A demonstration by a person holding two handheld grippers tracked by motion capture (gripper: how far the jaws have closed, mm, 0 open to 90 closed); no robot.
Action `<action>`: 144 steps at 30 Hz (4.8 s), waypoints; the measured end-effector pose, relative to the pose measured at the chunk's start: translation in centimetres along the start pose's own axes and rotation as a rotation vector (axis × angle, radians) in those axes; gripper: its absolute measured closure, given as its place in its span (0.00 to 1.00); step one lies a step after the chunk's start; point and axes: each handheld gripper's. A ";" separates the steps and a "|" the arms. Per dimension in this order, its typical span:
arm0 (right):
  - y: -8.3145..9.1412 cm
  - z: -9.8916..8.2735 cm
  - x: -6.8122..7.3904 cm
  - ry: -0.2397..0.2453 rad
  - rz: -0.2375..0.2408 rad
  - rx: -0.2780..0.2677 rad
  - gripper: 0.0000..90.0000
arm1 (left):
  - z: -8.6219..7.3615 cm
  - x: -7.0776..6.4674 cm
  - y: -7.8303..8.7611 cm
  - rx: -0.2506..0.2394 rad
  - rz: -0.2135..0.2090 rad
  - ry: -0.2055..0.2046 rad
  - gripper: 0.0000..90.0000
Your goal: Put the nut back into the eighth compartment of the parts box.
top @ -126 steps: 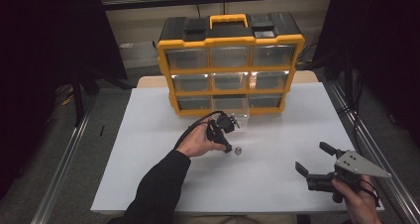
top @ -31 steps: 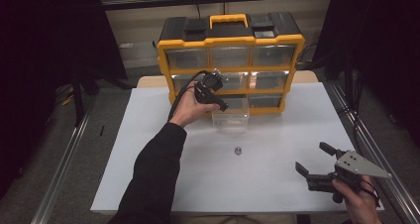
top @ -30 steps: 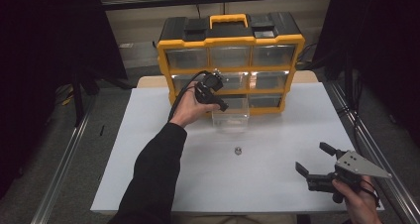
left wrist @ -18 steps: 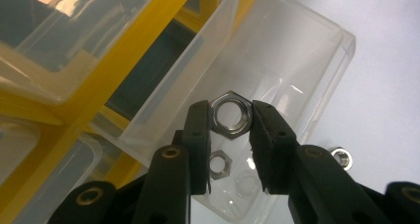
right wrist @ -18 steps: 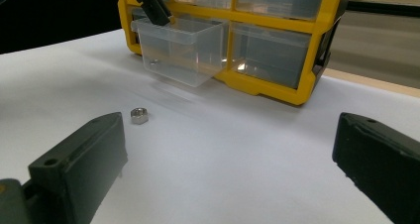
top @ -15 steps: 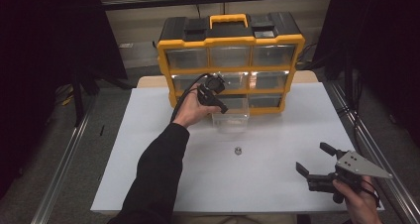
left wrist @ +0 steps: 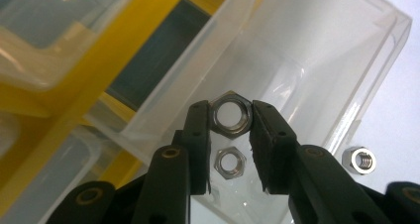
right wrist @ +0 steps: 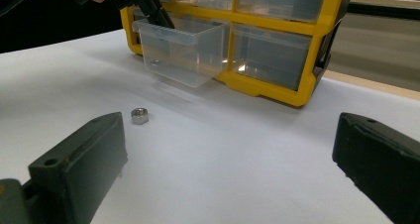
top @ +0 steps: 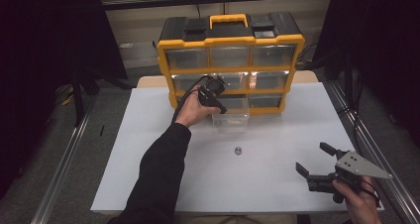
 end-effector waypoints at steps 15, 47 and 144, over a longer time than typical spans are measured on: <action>0.0 0.0 0.0 0.001 -0.001 -0.001 0.00 | 0.1 -0.2 -0.4 0.011 0.015 -0.020 0.78; 0.0 0.0 0.0 0.004 -0.001 -0.002 0.00 | -0.5 -0.3 2.8 -0.098 0.049 0.015 0.52; -0.2 0.0 0.0 0.010 0.006 0.002 0.00 | -3.0 -10.7 -1.7 0.021 -0.141 -0.161 0.16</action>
Point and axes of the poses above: each handheld gripper's, and its own axes: y roughly backward along the jaws, z roughly out of its top, x roughly to its left, and after that the axes turned 13 degrees about z, right-handed
